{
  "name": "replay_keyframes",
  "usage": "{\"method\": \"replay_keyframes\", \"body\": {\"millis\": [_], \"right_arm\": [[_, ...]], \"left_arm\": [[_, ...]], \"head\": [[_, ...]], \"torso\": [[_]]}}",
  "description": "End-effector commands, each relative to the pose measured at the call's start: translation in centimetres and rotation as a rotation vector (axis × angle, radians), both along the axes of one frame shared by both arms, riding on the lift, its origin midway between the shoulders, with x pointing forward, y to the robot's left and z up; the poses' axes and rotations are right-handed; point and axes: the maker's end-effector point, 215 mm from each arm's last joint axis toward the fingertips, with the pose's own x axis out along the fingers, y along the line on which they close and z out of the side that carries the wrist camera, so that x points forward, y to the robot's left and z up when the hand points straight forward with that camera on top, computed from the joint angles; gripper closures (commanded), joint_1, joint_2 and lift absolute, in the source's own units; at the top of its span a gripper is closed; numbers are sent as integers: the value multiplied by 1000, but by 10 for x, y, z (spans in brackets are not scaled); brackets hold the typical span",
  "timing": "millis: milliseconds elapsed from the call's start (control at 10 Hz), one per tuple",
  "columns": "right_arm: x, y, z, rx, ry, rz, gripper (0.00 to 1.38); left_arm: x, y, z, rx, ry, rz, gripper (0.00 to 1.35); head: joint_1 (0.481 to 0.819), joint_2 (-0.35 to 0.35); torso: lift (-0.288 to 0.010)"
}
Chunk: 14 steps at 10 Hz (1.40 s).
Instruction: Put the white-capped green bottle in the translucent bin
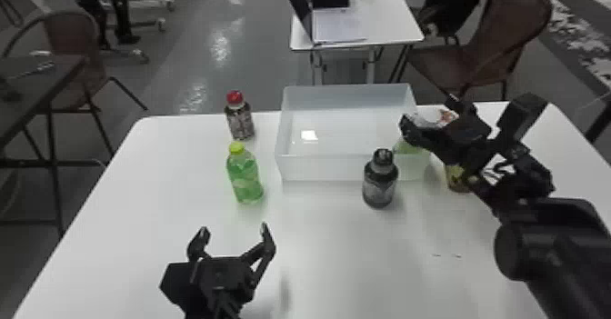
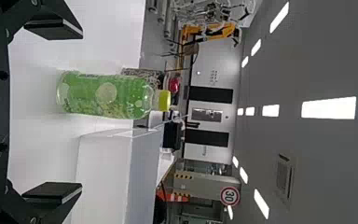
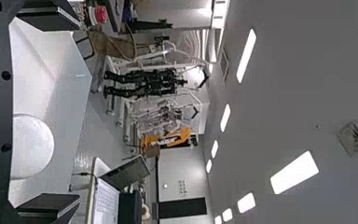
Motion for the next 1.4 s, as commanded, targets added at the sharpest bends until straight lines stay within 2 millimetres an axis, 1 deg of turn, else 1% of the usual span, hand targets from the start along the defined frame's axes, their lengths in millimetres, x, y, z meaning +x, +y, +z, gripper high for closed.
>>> {"method": "replay_keyframes", "body": {"millis": [0,100,200,400,500,700,900,1100,1300], "right_arm": [[-28,-15,11,-15,-33,-59,-1],[-47,-27,8,2,-31,-103,19],[-73,-34,4,7,-25,-132,50],[-118,-43,-16,3,17,-199,64],[-132,-48,-27,7,44,-233,64],[-160,-56,-56,19,114,-268,79],[-180,-61,-80,13,168,-295,79],[-188,-62,-96,-15,206,-296,79],[-185,-62,-97,-23,204,-295,79]], "left_arm": [[1,0,2,0,-5,1,150],[2,-2,3,3,-8,-4,150],[2,-2,3,3,-8,-6,150],[2,-2,3,1,-11,-3,150],[2,-1,5,1,-16,-1,150],[0,0,6,4,-19,0,150],[-2,1,7,10,-23,2,150],[-2,1,8,13,-26,2,150],[-2,1,9,14,-28,0,150]], "head": [[695,99],[695,92],[695,81],[695,61],[695,57],[695,51],[695,48],[695,45],[695,44]], "torso": [[-115],[-115],[-115],[-115],[-115],[-115],[-115],[-115],[-115]]}}
